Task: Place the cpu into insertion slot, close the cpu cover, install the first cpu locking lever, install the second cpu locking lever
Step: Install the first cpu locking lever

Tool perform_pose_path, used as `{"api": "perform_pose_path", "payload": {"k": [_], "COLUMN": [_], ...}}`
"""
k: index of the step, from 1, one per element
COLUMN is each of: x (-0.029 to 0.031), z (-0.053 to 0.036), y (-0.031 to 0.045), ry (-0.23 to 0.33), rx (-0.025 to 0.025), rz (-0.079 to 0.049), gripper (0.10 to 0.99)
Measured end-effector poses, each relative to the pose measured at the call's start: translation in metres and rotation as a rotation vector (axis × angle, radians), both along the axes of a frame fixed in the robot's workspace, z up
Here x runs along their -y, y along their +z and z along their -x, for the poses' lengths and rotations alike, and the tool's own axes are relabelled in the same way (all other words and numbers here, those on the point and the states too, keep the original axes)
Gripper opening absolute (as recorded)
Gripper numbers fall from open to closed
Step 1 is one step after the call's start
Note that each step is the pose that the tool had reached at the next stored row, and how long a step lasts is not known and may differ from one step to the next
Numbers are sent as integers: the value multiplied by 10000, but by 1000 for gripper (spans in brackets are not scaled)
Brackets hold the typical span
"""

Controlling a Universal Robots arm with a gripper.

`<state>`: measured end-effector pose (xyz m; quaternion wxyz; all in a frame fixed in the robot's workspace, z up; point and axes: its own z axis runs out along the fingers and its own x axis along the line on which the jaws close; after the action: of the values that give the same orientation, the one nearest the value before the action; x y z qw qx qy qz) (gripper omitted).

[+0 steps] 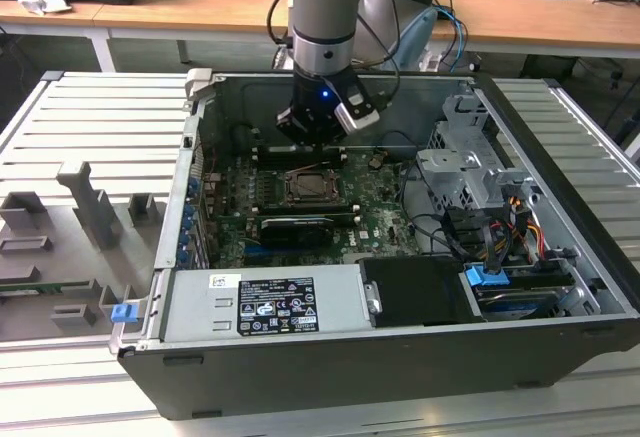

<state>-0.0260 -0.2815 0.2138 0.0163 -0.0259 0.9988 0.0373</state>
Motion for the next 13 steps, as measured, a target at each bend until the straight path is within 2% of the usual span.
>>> {"api": "perform_pose_path", "payload": {"k": [7, 13], "x": [0, 1], "z": [-39, -41], "y": [-76, -95], "ry": [-2, -17], "rx": [1, -3], "rz": [5, 35], "gripper": [106, 106]}}
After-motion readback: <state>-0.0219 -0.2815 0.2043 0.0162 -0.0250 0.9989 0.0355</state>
